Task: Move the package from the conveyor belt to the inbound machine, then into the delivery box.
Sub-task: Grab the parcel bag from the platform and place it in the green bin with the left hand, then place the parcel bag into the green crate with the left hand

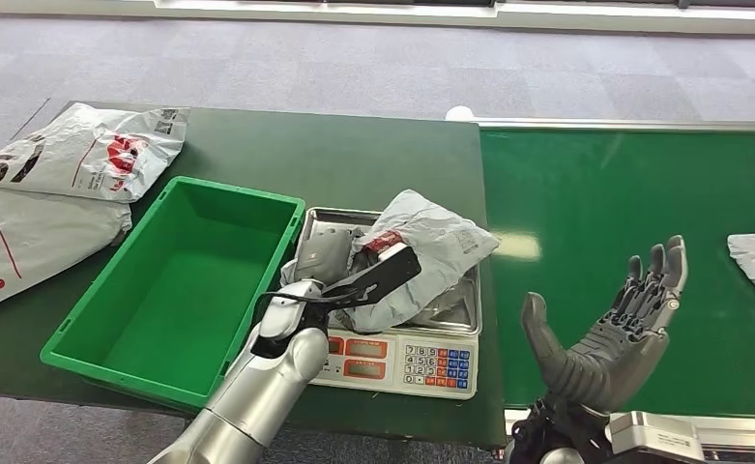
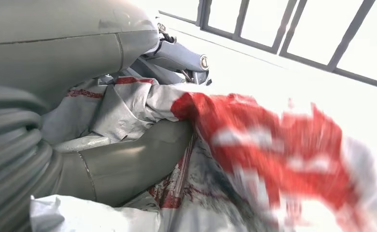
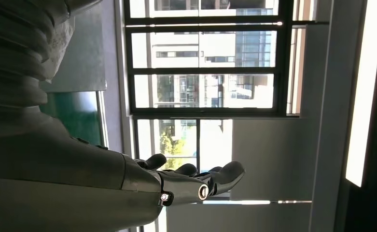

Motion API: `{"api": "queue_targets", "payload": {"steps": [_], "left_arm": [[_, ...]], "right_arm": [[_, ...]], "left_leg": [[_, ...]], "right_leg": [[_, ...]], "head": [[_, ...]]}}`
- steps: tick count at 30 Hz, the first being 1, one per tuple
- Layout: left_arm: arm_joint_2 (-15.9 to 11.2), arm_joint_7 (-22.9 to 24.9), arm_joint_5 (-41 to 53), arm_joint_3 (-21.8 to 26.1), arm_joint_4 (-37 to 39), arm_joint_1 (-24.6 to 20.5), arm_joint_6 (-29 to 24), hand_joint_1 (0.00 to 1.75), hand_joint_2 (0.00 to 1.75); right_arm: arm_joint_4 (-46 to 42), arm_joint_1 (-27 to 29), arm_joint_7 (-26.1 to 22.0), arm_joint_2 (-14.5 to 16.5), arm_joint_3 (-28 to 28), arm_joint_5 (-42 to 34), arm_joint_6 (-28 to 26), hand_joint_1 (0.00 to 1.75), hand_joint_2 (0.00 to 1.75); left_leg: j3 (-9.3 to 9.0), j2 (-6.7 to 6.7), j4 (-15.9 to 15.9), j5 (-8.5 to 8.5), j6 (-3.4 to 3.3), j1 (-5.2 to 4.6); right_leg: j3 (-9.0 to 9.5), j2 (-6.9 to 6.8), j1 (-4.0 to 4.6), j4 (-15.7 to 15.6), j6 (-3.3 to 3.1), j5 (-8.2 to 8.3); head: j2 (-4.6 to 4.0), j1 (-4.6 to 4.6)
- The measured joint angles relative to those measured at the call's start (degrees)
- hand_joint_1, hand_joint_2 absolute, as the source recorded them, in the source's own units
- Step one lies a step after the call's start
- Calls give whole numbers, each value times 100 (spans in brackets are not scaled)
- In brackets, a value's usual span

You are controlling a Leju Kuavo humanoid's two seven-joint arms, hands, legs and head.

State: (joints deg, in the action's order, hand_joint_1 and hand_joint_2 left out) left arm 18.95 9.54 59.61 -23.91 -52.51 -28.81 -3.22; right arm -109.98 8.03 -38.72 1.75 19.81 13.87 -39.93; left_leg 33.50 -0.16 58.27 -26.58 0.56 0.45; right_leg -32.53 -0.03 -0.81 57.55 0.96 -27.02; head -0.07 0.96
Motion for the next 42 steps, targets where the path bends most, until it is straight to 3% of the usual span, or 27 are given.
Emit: {"api": "queue_targets", "payload": {"steps": [7,15,19,23,28,32,42], "left_arm": [[-43,-143,-145,90,-982,345,-102,175,175],[-334,-210,-443,452,-2947,736,-167,175,175],[-365,-215,-451,506,-3078,757,-167,175,175],[-628,-314,-472,1033,-4061,987,-262,175,175],[-879,-355,-518,1507,-4259,1108,-481,175,175],[-1099,-430,-550,1928,-4194,1171,-589,1,175],[-1327,-139,-161,2527,-3561,1183,-643,0,175]], "right_arm": [[0,19,5,15,-20,67,-2,0,175],[0,288,24,105,-278,267,-8,0,175],[0,315,20,109,-300,264,-11,0,175],[0,466,-17,127,-449,246,-11,0,175],[0,597,-20,142,-526,285,-10,0,175],[0,693,-40,142,-543,259,-11,0,175],[0,787,43,138,-569,328,-11,0,175]], "left_leg": [[15,0,0,0,0,0],[19,2,-4,-1,1,1],[19,2,-5,0,1,1],[19,1,-5,0,1,1],[17,2,-6,0,1,1],[17,4,-7,0,2,4],[20,3,-6,1,3,3]], "right_leg": [[-16,0,0,0,0,0],[-23,2,2,0,-2,-2],[-23,1,2,0,-4,-3],[-21,1,0,0,-4,-4],[-22,1,1,0,-4,-4],[-26,3,4,0,-6,-5],[-25,2,2,0,-6,-5]], "head": [[0,0],[0,0],[0,0],[0,0],[0,0],[0,0],[0,0]]}}
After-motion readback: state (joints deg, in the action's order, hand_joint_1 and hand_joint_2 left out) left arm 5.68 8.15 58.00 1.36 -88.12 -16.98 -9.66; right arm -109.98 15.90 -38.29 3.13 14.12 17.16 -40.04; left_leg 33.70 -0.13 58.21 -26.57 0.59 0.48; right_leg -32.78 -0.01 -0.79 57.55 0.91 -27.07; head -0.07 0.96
